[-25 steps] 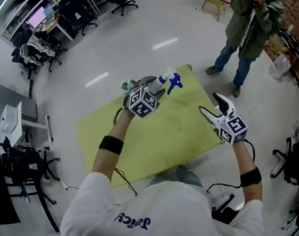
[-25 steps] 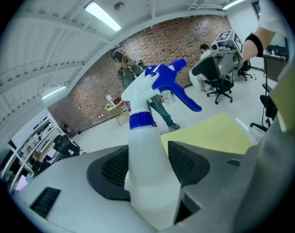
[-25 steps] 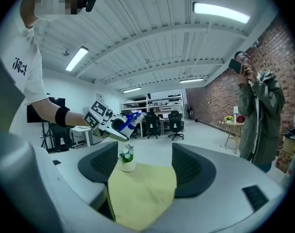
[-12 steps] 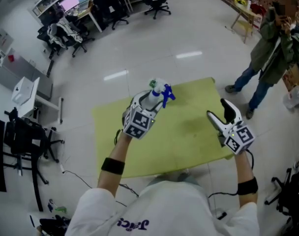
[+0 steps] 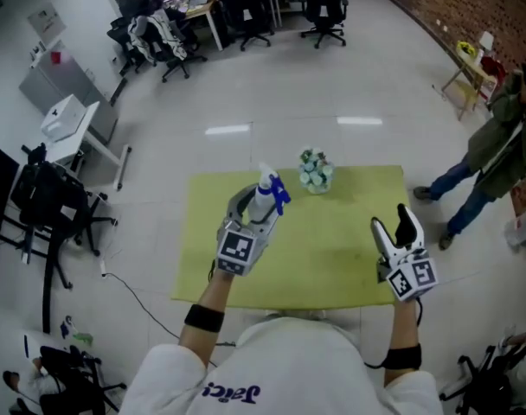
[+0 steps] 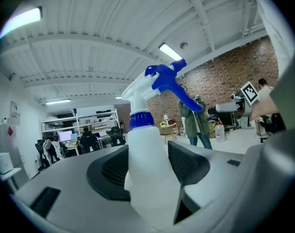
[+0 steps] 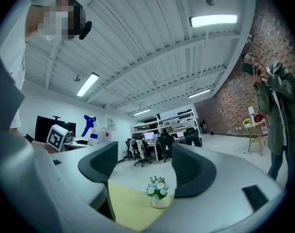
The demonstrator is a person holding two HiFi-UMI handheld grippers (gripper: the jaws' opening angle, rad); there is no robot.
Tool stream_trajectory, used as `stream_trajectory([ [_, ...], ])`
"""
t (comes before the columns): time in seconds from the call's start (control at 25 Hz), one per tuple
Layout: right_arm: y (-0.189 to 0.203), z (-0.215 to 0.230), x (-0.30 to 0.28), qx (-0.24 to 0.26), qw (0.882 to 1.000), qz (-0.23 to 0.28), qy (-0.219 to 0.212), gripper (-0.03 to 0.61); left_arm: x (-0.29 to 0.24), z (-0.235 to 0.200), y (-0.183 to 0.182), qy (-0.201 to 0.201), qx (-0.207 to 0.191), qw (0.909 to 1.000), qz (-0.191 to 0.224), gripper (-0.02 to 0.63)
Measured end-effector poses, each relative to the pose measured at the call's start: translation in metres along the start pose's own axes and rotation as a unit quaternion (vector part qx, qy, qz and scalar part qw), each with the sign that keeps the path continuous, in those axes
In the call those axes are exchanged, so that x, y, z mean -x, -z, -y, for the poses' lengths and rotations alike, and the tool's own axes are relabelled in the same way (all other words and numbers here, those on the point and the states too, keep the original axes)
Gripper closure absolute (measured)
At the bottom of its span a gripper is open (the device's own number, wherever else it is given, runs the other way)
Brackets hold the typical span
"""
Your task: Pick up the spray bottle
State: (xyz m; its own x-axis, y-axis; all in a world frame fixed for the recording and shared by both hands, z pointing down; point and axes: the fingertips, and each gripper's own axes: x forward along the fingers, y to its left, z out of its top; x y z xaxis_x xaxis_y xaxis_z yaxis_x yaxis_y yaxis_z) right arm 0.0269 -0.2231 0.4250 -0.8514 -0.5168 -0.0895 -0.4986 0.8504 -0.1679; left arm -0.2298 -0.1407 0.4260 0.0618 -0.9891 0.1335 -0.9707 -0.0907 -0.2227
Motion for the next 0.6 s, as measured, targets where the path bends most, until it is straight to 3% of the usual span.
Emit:
stream_trajectory([
  [0.24, 0.023, -0.011, -0.012, 0.025, 1.000, -0.016, 0.009, 0.216, 0.048, -0.020, 0.007, -0.070, 0.052, 0.9959, 0.026, 0.362],
  [0.36, 0.044, -0.032, -0.018, 0.051, 0.998, -0.030, 0.012, 0.216, 0.081, -0.033, 0.031, -0.107, 0.060, 0.9922, 0.024, 0.362],
  [0.6, 0.068, -0.058, -0.024, 0.069, 0.997, -0.042, 0.007, 0.218, 0.128, -0.037, 0.059, -0.154, 0.061, 0.9835, 0.072, 0.362],
])
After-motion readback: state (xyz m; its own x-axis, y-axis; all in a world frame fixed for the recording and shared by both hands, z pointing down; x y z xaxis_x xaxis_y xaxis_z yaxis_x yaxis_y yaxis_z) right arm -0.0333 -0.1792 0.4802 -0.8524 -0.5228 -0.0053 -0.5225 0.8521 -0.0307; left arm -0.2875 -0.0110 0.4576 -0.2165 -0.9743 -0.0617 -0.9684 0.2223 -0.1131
